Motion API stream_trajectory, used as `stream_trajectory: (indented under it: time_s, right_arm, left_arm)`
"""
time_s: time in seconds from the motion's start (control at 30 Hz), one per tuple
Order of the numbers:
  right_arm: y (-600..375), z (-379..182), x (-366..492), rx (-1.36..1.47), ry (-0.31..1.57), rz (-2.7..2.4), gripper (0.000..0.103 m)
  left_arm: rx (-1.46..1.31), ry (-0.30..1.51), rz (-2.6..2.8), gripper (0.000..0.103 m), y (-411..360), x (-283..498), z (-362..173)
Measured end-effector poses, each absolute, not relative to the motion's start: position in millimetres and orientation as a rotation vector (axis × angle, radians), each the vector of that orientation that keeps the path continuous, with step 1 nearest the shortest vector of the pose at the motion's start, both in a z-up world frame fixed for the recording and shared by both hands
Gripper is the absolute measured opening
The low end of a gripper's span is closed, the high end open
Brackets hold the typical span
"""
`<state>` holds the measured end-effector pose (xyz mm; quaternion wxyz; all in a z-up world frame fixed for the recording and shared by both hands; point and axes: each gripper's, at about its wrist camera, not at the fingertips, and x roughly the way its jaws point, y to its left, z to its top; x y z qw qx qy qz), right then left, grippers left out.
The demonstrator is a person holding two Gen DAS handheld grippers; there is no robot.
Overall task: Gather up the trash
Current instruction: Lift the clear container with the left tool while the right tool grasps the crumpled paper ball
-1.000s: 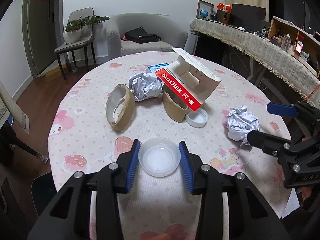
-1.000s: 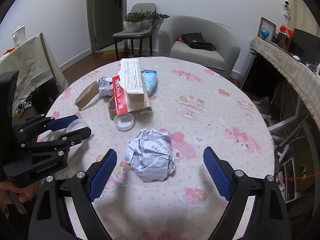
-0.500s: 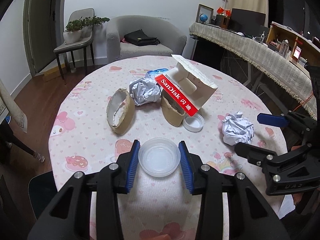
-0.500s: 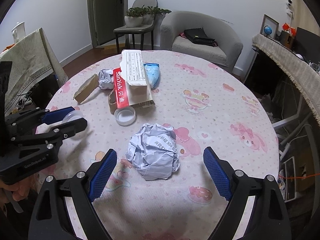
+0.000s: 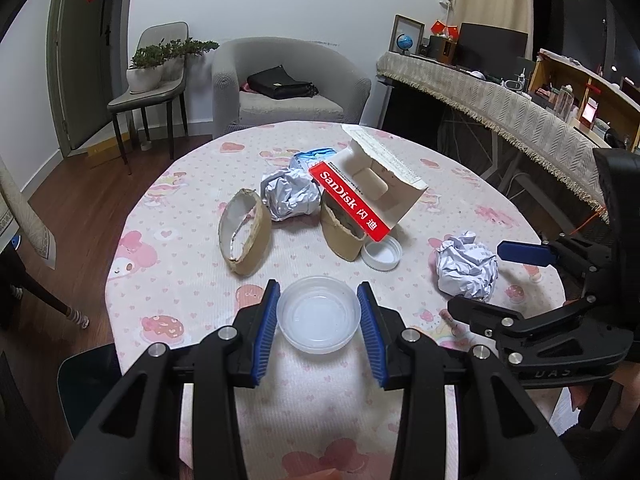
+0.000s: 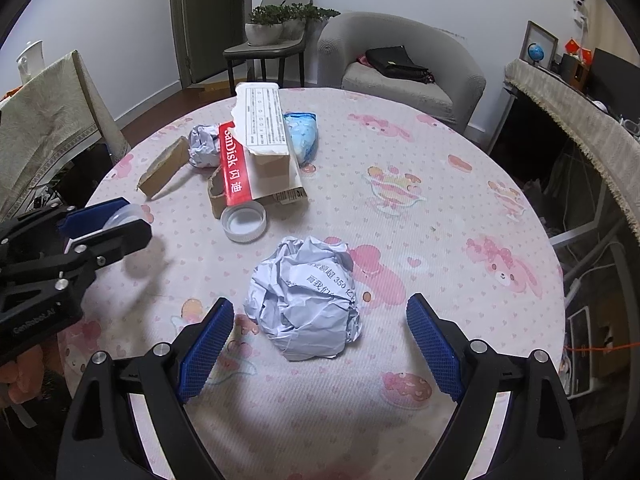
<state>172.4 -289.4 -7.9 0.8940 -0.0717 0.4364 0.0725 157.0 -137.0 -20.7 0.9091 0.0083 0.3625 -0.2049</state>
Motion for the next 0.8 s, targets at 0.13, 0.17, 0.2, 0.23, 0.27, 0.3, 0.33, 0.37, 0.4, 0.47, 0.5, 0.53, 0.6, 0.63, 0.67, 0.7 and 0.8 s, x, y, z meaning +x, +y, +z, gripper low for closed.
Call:
stream_trajectory:
  time_s: [0.13, 0.17, 0.2, 0.23, 0.27, 0.3, 0.33, 0.37, 0.4, 0.47, 0.5, 0.53, 0.6, 0.63, 0.67, 0.7, 0.8]
  right_arm:
    - [-290.1, -10.2, 174.8, -0.133, 0.914, 0.156, 0.089]
    - [-289.8, -11.1, 175.5, -0.133, 0.918, 0.153, 0.089]
    - [-290.0, -11.8, 175.7, -0.133, 0.919, 0.153, 0.089]
    - [-289.8, -12.2, 176.0, -0.132, 0.921, 0.153, 0.089]
    - [-289.3, -12.5, 176.2, -0.129, 0.923, 0.156, 0.089]
    - [-288.7, -12.5, 176.5, -0.127, 0.923, 0.158, 0.089]
    - [-287.9, -12.8, 176.9, -0.126, 0.924, 0.159, 0.089]
    - [-286.8, -12.9, 177.5, -0.127, 0.925, 0.160, 0.089]
    - [-285.6, -13.1, 177.9, -0.126, 0.926, 0.163, 0.086]
    - [-283.3, -14.3, 178.3, -0.131, 0.932, 0.161, 0.074]
    - [-282.2, -14.5, 178.8, -0.130, 0.933, 0.162, 0.073]
    - [-281.6, -14.2, 179.0, -0.126, 0.932, 0.164, 0.069]
    - [-280.1, -13.4, 179.3, -0.122, 0.931, 0.162, 0.062]
    - [-278.9, -12.7, 179.5, -0.122, 0.930, 0.157, 0.058]
    - [-278.7, -12.1, 179.9, -0.123, 0.930, 0.155, 0.055]
    - [-277.8, -11.3, 180.0, -0.123, 0.929, 0.155, 0.055]
    - [-273.8, -6.3, 179.3, -0.120, 0.914, 0.159, 0.054]
  left_arm:
    - [0.016, 0.742, -0.424, 0.042, -136.0, 155.5, -18.1]
    - [0.016, 0.741, -0.424, 0.042, -135.6, 155.1, -17.2]
    - [0.016, 0.739, -0.424, 0.042, -135.2, 154.9, -16.9]
    - [0.016, 0.738, -0.423, 0.042, -134.6, 154.6, -16.2]
    - [0.016, 0.737, -0.422, 0.042, -134.0, 154.2, -15.7]
    - [0.017, 0.737, -0.421, 0.042, -133.4, 153.9, -15.3]
    - [0.017, 0.737, -0.420, 0.042, -132.7, 153.5, -15.0]
    - [0.017, 0.736, -0.420, 0.042, -132.1, 153.2, -14.4]
    - [0.017, 0.736, -0.419, 0.042, -131.7, 152.8, -14.0]
    - [0.017, 0.733, -0.418, 0.042, -129.9, 151.8, -12.1]
    - [0.017, 0.731, -0.418, 0.042, -128.9, 151.1, -11.3]
    - [0.017, 0.728, -0.416, 0.042, -127.1, 150.3, -10.0]
    - [0.015, 0.725, -0.412, 0.042, -122.7, 148.9, -8.3]
    - [0.015, 0.722, -0.410, 0.042, -120.3, 148.1, -7.6]
    - [0.015, 0.718, -0.407, 0.042, -118.2, 147.6, -6.4]
    - [0.013, 0.717, -0.405, 0.042, -116.2, 147.4, -5.6]
    - [0.002, 0.712, -0.397, 0.042, -108.8, 147.3, -2.9]
